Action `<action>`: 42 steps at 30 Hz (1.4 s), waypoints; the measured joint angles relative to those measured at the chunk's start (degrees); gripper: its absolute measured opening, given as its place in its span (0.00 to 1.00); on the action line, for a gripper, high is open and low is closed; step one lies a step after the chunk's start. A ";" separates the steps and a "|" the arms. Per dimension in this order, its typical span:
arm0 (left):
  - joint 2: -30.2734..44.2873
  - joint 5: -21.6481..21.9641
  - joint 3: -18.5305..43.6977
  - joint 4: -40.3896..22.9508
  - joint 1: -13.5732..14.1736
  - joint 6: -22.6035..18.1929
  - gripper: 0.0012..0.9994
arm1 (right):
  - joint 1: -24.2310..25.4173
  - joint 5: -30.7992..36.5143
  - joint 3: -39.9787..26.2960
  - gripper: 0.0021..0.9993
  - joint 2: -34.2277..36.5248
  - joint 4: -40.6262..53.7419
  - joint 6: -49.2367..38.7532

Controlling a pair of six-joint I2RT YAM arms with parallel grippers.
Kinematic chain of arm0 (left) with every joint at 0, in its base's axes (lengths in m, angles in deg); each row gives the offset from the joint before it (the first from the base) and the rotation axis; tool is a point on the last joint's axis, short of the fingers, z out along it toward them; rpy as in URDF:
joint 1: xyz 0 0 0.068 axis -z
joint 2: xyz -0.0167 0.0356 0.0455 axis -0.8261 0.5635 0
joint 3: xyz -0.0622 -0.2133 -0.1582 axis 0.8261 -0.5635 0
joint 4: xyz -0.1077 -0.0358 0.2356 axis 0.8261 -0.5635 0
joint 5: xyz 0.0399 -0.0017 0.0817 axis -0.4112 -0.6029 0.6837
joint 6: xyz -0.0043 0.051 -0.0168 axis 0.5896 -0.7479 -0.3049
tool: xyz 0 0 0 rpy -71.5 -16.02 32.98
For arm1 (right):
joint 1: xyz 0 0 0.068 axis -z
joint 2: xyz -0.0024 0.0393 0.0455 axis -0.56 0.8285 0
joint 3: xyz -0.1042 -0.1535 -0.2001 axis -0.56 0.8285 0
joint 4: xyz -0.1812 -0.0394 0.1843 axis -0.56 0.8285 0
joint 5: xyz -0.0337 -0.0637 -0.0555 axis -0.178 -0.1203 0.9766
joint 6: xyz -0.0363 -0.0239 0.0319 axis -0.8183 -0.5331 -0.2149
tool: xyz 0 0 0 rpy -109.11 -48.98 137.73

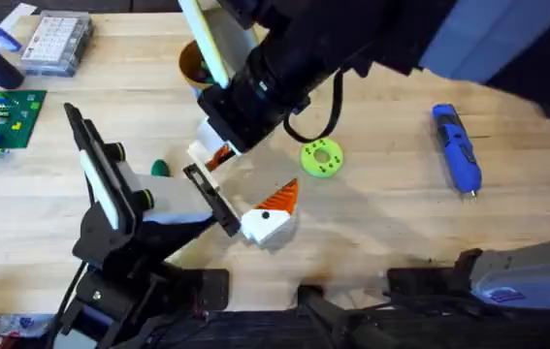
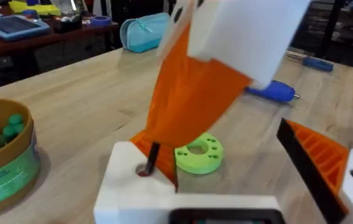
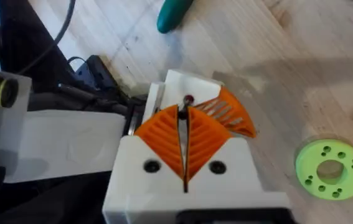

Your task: Pick up the gripper from the table and insert it into the empty holder that is missing its gripper. Then pick up a screw, insert it into the mounting hole, and use the screwdriver to tighten it. Finally, clean up the table by picking up the vegetable and placing it into the bucket.

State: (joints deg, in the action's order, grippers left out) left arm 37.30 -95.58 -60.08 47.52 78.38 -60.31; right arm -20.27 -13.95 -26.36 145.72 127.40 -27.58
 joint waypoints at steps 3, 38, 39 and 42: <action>0.00 0.00 0.00 0.00 0.00 0.02 0.99 | 0.00 0.01 0.00 0.01 0.00 0.00 0.00; 0.00 0.12 0.00 -0.07 0.00 0.90 0.99 | 0.00 -0.30 0.00 0.41 2.62 -0.33 0.32; 0.00 0.16 0.00 -0.07 0.00 0.99 0.99 | 0.00 -0.37 0.00 0.48 2.62 -0.32 0.40; 0.01 0.16 0.00 -0.10 -0.01 1.24 0.99 | 0.07 -0.24 -0.04 0.79 2.62 -0.66 0.44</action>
State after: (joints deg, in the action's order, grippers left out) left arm 37.30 -95.42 -60.08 47.42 78.37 -59.06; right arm -20.20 -14.19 -26.40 148.34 126.75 -27.13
